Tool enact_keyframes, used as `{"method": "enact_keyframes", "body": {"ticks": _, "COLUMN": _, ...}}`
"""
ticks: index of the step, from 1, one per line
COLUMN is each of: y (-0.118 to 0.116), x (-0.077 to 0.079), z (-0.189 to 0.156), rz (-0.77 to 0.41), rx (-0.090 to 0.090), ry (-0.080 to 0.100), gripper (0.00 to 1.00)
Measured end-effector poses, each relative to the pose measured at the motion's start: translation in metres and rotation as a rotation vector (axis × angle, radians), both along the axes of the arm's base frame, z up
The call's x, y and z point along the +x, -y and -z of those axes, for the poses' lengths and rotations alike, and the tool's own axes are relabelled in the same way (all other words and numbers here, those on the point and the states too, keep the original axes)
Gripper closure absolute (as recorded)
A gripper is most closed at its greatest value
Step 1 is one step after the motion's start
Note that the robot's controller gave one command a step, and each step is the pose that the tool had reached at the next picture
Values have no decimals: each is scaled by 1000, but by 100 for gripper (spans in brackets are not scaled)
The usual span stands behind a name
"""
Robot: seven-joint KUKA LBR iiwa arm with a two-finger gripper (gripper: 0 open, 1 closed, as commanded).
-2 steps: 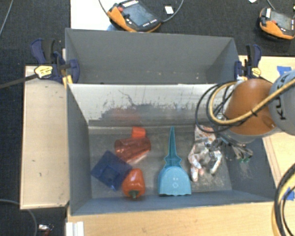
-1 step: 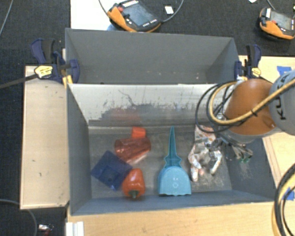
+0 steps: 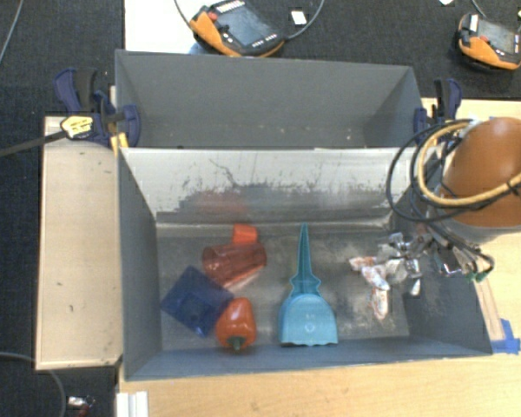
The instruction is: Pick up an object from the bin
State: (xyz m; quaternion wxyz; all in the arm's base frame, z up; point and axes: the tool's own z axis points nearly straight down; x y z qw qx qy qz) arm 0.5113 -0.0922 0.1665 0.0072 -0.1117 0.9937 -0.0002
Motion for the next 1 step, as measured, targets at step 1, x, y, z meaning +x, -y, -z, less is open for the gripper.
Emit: {"method": "enact_keyframes", "body": {"ticks": 1, "y": -13, "x": 59, "z": -20, "rz": -10, "rx": 5, "ry": -10, "gripper": 100}}
